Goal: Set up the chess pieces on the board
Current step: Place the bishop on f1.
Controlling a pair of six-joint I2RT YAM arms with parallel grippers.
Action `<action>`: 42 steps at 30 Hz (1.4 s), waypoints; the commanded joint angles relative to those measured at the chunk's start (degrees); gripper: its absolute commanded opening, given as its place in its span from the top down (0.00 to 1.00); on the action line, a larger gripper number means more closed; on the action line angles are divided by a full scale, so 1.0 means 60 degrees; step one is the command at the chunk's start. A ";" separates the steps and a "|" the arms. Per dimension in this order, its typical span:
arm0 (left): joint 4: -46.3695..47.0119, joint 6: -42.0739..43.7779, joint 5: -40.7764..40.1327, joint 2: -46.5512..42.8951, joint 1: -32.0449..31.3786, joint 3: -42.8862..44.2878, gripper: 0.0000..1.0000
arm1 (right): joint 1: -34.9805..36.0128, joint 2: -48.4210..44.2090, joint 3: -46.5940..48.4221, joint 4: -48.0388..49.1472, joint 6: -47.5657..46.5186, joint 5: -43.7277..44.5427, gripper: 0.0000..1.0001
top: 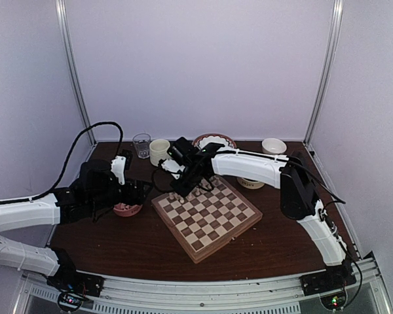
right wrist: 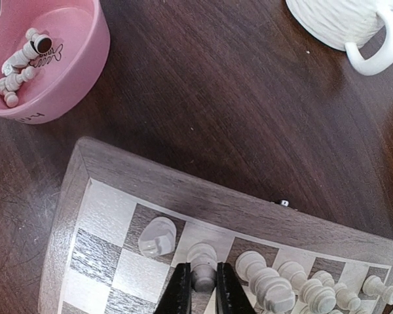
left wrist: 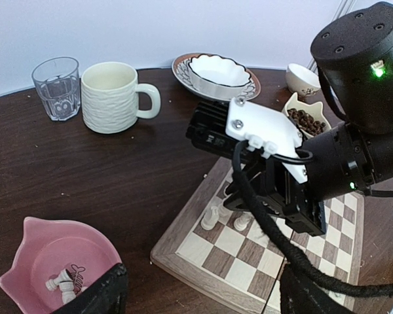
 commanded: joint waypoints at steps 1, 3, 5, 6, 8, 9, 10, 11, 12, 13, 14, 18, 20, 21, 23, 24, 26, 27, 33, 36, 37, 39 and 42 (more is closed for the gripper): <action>0.0305 0.0007 -0.0060 -0.0161 0.0027 0.0236 0.20 | -0.0057 0.0183 0.0310 0.0183 0.0076 0.0014 0.89; 0.0294 0.0007 -0.0061 -0.0163 0.0019 0.0237 0.20 | -0.0063 0.0186 0.0303 0.0192 0.0069 0.0025 0.89; 0.0296 0.0007 -0.0061 -0.0173 0.0019 0.0237 0.20 | -0.0075 0.0196 0.0310 0.0207 0.0076 0.0021 0.89; 0.0289 0.0007 -0.0063 -0.0167 0.0019 0.0237 0.20 | -0.0075 0.0199 0.0310 0.0194 0.0070 0.0022 0.89; 0.0294 0.0007 -0.0061 -0.0169 0.0019 0.0237 0.20 | -0.0079 0.0209 0.0308 0.0184 0.0069 0.0028 0.89; 0.0290 0.0007 -0.0061 -0.0163 0.0019 0.0237 0.20 | -0.0079 0.0208 0.0310 0.0189 0.0076 0.0023 0.89; 0.0294 0.0007 -0.0050 -0.0162 0.0019 0.0237 0.20 | -0.0072 0.0227 0.0310 0.0194 0.0083 0.0014 0.89; 0.0294 0.0014 -0.0047 -0.0173 0.0021 0.0237 0.20 | -0.0078 0.0236 0.0317 0.0192 0.0084 -0.0013 0.89; 0.0294 0.0008 -0.0046 -0.0163 0.0020 0.0237 0.20 | -0.0066 0.0245 0.0324 0.0214 0.0097 -0.0032 0.89; 0.0292 0.0007 -0.0046 -0.0175 0.0023 0.0237 0.20 | -0.0065 0.0257 0.0337 0.0217 0.0098 -0.0058 0.89; 0.0294 0.0007 -0.0046 -0.0180 0.0020 0.0237 0.20 | -0.0078 0.0262 0.0352 0.0217 0.0109 -0.0066 0.88; 0.0292 0.0007 -0.0047 -0.0171 0.0020 0.0229 0.20 | -0.0077 0.0243 0.0446 0.0177 0.0113 -0.0075 0.74; 0.0280 0.0007 -0.0067 -0.0168 0.0020 0.0249 0.20 | -0.0066 0.0218 0.0491 0.0136 0.0113 -0.0079 0.70; 0.0267 0.0014 -0.0082 -0.0152 0.0019 0.0251 0.19 | -0.0076 0.0189 0.0499 0.0136 0.0113 -0.0073 0.70; 0.0238 0.0007 -0.0117 -0.0161 0.0019 0.0249 0.20 | -0.0069 0.0159 0.0526 0.0118 0.0113 -0.0037 0.70; 0.0236 0.0007 -0.0132 -0.0161 0.0019 0.0251 0.20 | -0.0078 0.0140 0.0527 0.0119 0.0100 -0.0013 0.70; 0.0235 0.0007 -0.0134 -0.0168 0.0019 0.0251 0.19 | -0.0079 0.0088 0.0544 0.0088 0.0070 0.0041 0.70; 0.0228 0.0007 -0.0145 -0.0164 0.0019 0.0251 0.19 | -0.0078 0.0058 0.0557 0.0075 0.0066 0.0052 0.70; 0.0193 0.0029 -0.0230 -0.0178 0.0019 0.0261 0.19 | -0.0074 -0.0344 0.0559 0.0099 0.0056 0.0018 0.71; 0.0189 -0.0036 -0.0415 -0.0154 0.0027 0.0229 0.20 | -0.0075 -0.0715 0.0548 0.0073 0.0033 0.0090 0.71; 0.0191 -0.0092 -0.0490 -0.0135 0.0020 0.0215 0.19 | -0.0075 -0.0861 0.0538 0.0061 0.0037 0.0119 0.71; 0.0191 -0.0165 -0.0595 -0.0045 0.0020 0.0198 0.19 | -0.0065 -0.1263 0.0418 0.0098 0.0058 0.0157 0.71; 0.0198 -0.0169 -0.0645 0.0152 0.0019 0.0228 0.19 | -0.0070 -0.2175 -0.0234 0.0443 0.0144 0.0200 0.71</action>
